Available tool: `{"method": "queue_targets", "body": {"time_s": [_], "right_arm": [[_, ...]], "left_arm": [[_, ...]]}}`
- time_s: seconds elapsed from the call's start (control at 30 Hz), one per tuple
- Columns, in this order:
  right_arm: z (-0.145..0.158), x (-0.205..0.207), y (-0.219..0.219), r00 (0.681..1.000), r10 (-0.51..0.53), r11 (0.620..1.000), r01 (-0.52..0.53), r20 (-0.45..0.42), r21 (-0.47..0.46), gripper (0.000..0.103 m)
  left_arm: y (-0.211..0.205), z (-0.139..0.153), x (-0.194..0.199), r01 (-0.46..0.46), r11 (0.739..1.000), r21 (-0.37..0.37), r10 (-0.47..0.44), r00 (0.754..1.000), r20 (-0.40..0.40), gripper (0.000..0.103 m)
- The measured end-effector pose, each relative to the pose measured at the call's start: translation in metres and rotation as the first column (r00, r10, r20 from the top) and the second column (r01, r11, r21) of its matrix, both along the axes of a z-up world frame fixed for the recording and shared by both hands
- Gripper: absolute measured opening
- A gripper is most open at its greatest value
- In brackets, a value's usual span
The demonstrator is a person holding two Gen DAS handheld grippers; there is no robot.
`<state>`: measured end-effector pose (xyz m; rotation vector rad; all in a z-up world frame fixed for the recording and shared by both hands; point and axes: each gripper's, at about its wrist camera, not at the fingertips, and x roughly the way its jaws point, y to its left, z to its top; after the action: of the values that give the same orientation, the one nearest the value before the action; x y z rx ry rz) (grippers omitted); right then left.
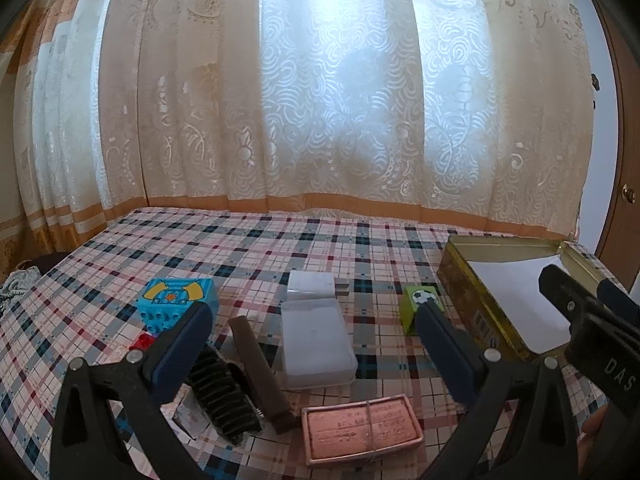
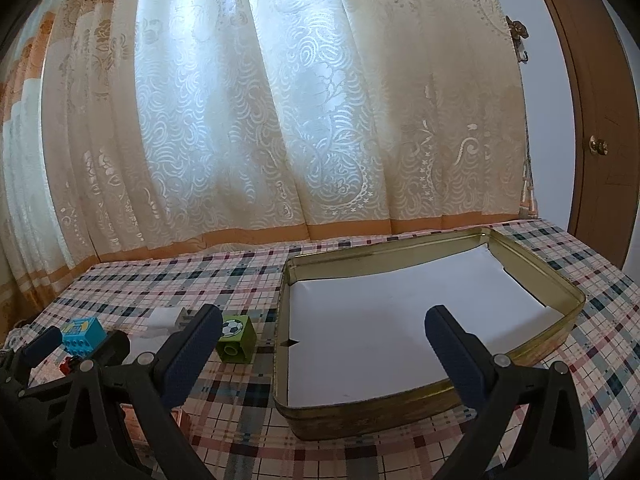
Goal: Organize rigid objects
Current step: 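Move the left tool to the patterned box while the right tool reaches the copper plate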
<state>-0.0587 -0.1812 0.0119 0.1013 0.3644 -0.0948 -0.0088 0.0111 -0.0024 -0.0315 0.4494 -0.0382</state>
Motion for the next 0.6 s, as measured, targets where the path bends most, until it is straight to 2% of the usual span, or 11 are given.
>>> {"method": "queue_targets", "body": {"time_s": [0.23, 0.4, 0.6], "right_arm": [[0.0, -0.002, 0.008, 1.0, 0.029, 0.999, -0.029, 0.004, -0.026, 0.103], [-0.001, -0.004, 0.017, 0.999, 0.04, 0.997, -0.039, 0.011, -0.068, 0.103], [-0.004, -0.004, 0.023, 0.998, 0.063, 0.995, -0.062, 0.003, -0.084, 0.103]], "left_arm": [[0.015, -0.002, -0.007, -0.026, 0.999, -0.037, 0.025, 0.999, -0.021, 0.103], [0.031, -0.004, -0.016, -0.07, 0.997, -0.025, 0.07, 0.997, -0.036, 0.103], [0.052, -0.005, -0.024, -0.107, 0.992, -0.066, 0.103, 0.993, -0.052, 0.103]]}}
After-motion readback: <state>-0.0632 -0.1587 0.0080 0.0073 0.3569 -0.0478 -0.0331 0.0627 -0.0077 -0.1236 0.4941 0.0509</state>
